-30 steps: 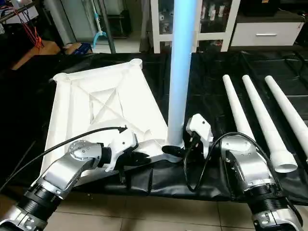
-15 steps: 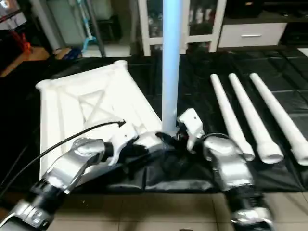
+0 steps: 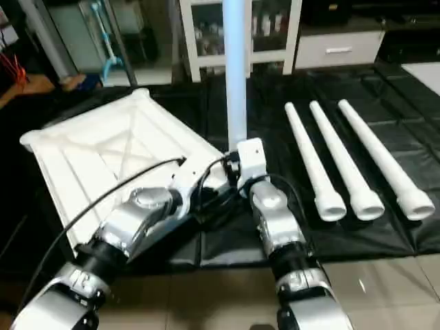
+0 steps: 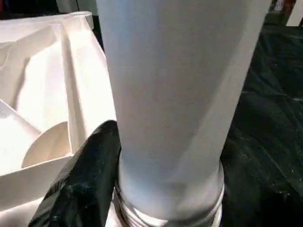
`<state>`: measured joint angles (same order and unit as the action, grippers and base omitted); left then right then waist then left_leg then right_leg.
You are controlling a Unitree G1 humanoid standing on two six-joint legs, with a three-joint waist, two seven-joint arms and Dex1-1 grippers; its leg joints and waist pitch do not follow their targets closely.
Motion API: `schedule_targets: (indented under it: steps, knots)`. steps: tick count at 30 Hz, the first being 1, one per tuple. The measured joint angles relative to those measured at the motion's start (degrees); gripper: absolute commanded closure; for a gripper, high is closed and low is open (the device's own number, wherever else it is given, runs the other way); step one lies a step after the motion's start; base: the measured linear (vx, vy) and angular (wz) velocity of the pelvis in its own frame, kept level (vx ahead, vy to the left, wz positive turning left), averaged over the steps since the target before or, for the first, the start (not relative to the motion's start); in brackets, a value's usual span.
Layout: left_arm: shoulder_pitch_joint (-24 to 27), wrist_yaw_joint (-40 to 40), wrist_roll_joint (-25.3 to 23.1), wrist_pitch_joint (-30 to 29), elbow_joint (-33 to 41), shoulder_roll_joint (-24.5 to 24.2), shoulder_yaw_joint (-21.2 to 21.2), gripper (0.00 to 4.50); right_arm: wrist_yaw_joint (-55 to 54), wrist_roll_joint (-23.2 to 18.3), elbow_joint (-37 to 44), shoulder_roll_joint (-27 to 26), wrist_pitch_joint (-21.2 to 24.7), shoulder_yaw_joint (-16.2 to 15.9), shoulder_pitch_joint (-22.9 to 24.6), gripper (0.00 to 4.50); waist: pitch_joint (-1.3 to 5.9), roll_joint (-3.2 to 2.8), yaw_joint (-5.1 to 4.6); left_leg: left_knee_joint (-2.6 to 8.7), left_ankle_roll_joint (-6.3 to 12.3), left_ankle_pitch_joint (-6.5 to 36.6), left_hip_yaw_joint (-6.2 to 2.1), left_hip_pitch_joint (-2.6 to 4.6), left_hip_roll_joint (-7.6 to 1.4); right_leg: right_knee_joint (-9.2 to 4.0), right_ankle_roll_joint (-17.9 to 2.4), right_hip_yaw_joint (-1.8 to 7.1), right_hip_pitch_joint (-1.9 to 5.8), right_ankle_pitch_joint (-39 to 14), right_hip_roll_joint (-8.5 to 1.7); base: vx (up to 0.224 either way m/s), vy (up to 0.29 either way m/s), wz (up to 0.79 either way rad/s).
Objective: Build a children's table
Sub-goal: Rotate leg to tighten
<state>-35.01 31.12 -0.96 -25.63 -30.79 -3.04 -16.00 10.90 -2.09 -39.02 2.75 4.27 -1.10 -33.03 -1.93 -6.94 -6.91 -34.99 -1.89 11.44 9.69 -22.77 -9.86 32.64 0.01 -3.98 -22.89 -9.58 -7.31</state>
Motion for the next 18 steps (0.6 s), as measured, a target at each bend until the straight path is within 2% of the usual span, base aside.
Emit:
schedule_targets:
  steps: [1, 3, 8, 11, 14, 18]
  knots:
    - [0.32, 0.35, 0.00, 0.46, 0.34, -0.36, -0.02, 4.50, 1.10, -0.31, 0.02, 0.13, -0.49, 0.34, 0.16, 1.52, 0.00, -0.01, 0.03, 0.00, 0.01, 0.00, 0.00, -0.14, 0.00, -0.04, -0.03, 0.00, -0.05, 0.02, 0.00, 0.000, 0.000, 0.00]
    - [1.09, 1.15, 0.02, 1.51, 1.08, -0.91, -0.10, 4.50, 3.93, -0.81, 0.50, 1.04, -1.42, 0.58, 0.84, 1.17, 0.01, -0.01, 0.05, 0.00, 0.06, -0.04, 0.01, -0.24, -0.01, -0.03, -0.15, 0.01, -0.09, 0.10, 0.00, 0.000, 0.000, 0.00]
    - [4.14, 5.07, 0.14, 2.81, 5.60, -4.33, -0.81, 4.50, 14.21, -3.68, 3.93, 4.38, -1.73, -0.57, 3.16, 0.92, 0.00, -0.01, 0.00, 0.00, 0.17, -0.10, 0.05, -0.28, -0.06, 0.26, -0.39, -0.01, -0.15, 0.56, -0.02, 0.000, 0.000, 0.00]
    - [6.36, 8.59, 0.58, 4.23, 8.63, -7.42, -1.41, 4.50, 23.00, -6.19, 7.84, 7.58, -0.45, -2.02, 4.18, 0.57, 0.03, -0.04, 0.48, 0.03, 0.18, -0.11, 0.03, -0.28, -0.17, 0.45, -0.29, -0.07, -0.18, 0.53, 0.02, 0.000, 0.000, 0.00]
    - [9.04, 13.55, 1.54, 6.15, 12.41, -10.45, -2.58, 4.50, 30.76, -7.33, 12.20, 11.82, 0.91, -3.72, 4.30, 0.39, 0.08, -0.12, 1.50, 0.04, 0.43, -0.26, 0.02, -0.20, -0.25, 0.46, 0.01, -0.15, -0.20, 0.34, 0.04, 0.019, -0.001, 0.00]
    - [11.95, 20.34, 3.01, 7.92, 17.19, -14.04, -4.75, 4.50, 39.89, -8.71, 16.54, 17.90, 1.98, -4.75, 6.89, 0.39, 0.10, -0.16, 4.03, -0.04, 0.47, -0.29, 0.20, -0.15, -0.26, 0.42, 0.13, 0.00, -0.22, 0.19, 0.01, 0.027, 0.001, 0.00]
